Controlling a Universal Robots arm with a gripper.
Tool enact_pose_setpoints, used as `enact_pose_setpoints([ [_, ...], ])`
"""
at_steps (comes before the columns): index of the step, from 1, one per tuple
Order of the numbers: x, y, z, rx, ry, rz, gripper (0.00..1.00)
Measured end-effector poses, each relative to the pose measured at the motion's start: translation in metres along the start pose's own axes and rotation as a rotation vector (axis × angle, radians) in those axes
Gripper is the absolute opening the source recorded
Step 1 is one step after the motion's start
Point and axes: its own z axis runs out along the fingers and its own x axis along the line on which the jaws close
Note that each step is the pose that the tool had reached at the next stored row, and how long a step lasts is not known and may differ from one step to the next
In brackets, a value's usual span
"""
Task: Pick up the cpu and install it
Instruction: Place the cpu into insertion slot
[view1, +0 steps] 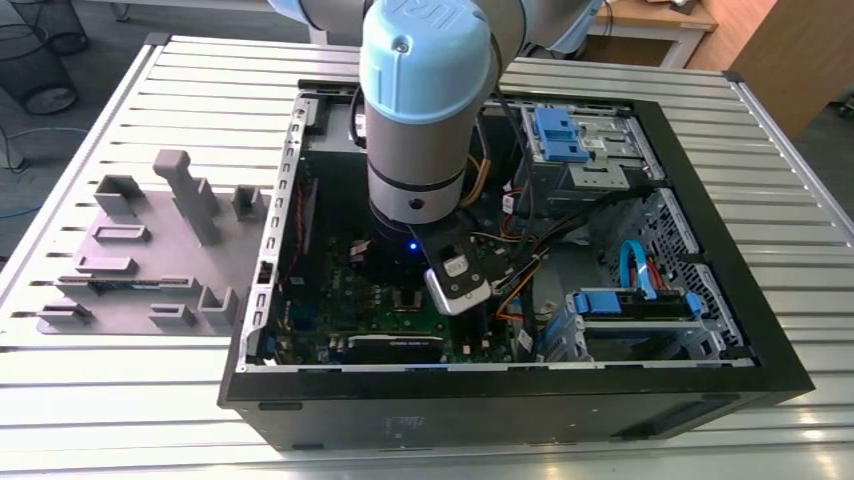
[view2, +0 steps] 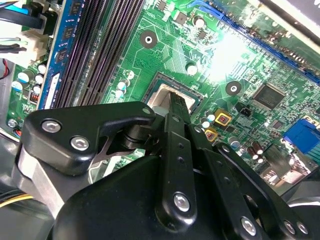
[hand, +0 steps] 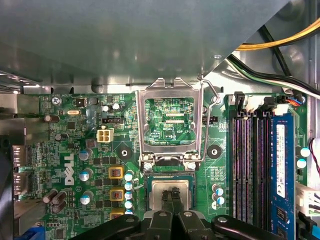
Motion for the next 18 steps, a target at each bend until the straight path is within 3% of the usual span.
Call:
enact_pose_setpoints([
  [6, -0.0001, 0.0001, -0.0010, -0.0010, -0.0005, 0.000, 0.10],
  [18, -0.0004, 0.0001, -0.0242, -0.0001, -0.0004, 0.000, 0.10],
])
